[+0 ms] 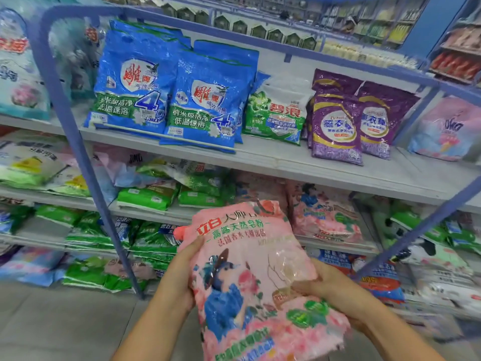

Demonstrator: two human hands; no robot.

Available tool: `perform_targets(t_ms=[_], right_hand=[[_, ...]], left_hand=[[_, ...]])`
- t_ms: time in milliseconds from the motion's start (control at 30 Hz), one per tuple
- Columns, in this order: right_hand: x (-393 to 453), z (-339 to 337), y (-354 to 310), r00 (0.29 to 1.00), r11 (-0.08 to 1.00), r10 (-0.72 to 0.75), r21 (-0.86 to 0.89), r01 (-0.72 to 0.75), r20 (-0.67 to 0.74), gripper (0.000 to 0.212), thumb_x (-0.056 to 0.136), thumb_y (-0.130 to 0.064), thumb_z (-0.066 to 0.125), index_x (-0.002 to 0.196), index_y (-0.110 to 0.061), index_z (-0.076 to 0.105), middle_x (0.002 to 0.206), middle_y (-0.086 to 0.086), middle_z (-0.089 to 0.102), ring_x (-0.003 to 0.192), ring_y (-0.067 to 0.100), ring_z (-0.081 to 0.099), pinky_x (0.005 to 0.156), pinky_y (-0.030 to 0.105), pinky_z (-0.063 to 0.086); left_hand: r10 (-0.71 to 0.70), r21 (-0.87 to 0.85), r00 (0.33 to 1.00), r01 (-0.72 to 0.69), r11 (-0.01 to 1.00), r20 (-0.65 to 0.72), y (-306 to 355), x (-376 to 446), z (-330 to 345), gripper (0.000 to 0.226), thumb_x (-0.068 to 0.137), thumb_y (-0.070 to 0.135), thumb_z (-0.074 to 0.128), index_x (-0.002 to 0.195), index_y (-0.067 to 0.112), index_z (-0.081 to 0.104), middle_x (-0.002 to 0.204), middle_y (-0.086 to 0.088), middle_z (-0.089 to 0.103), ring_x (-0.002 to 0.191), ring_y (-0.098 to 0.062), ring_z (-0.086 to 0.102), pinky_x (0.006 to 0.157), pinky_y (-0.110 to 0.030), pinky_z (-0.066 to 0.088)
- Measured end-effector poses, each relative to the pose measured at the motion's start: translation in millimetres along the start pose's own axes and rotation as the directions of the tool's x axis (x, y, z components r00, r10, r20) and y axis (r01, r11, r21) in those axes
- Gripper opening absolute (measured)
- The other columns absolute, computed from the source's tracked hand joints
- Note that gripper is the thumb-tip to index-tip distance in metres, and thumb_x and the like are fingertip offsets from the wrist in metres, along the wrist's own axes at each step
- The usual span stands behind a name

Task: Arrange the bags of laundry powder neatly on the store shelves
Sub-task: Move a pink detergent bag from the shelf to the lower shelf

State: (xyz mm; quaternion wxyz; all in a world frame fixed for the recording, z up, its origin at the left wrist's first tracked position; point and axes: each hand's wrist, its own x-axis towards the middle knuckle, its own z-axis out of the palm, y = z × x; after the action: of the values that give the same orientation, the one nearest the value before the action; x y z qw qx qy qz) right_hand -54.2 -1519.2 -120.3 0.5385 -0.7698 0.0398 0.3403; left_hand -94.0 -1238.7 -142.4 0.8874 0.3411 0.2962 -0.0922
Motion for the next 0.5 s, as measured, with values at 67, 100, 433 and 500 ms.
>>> perform_targets(t_ms=[67, 100, 433, 500], right_hand=[[6, -3, 6, 0.996, 0.996, -0.067, 0.047, 0.069, -0.061, 0.043, 0.088, -0.005, 0.073, 0.128, -0.011, 0.058, 0.115, 0.01, 0.076, 0.109, 0.032, 0.071, 0.098, 0.046, 0.055], [9, -5, 9, 0.995, 0.993, -0.075, 0.091, 0.081, -0.069, 0.042, 0.088, -0.005, 0.072, 0.127, -0.011, 0.059, 0.115, 0.012, 0.076, 0.107, 0.033, 0.072, 0.096, 0.048, 0.056], [70, -75, 31, 0.986, 0.96, -0.057, 0.264, 0.098, -0.158, 0.032, 0.093, 0.0, 0.064, 0.123, -0.012, 0.062, 0.104, 0.011, 0.078, 0.092, 0.029, 0.076, 0.072, 0.035, 0.061], [86, -90, 26, 0.985, 0.951, -0.064, 0.288, 0.109, -0.162, 0.029, 0.095, 0.0, 0.062, 0.12, -0.014, 0.064, 0.099, 0.008, 0.08, 0.086, 0.024, 0.077, 0.063, 0.027, 0.06]], left_hand=[[-0.044, -0.023, 0.998, 0.043, 0.999, -0.047, -6, 14, 0, 0.036, 0.1, 0.028, 0.058, 0.123, 0.003, 0.067, 0.104, -0.021, 0.077, 0.078, -0.032, 0.077, 0.068, -0.044, 0.064], [-0.047, -0.028, 0.997, 0.046, 0.999, -0.054, -10, 19, 1, 0.037, 0.1, 0.029, 0.058, 0.125, 0.004, 0.067, 0.105, -0.021, 0.077, 0.081, -0.033, 0.077, 0.07, -0.044, 0.063], [0.106, 0.44, 0.993, -0.075, 0.895, -0.045, -49, 71, 57, 0.071, 0.076, 0.022, 0.087, 0.135, 0.034, 0.049, 0.112, -0.01, 0.076, 0.097, -0.031, 0.075, 0.082, -0.049, 0.061], [0.164, 0.435, 0.984, -0.116, 0.893, -0.075, -53, 85, 75, 0.07, 0.073, 0.021, 0.086, 0.134, 0.028, 0.053, 0.112, -0.007, 0.077, 0.095, -0.027, 0.076, 0.088, -0.048, 0.059]])
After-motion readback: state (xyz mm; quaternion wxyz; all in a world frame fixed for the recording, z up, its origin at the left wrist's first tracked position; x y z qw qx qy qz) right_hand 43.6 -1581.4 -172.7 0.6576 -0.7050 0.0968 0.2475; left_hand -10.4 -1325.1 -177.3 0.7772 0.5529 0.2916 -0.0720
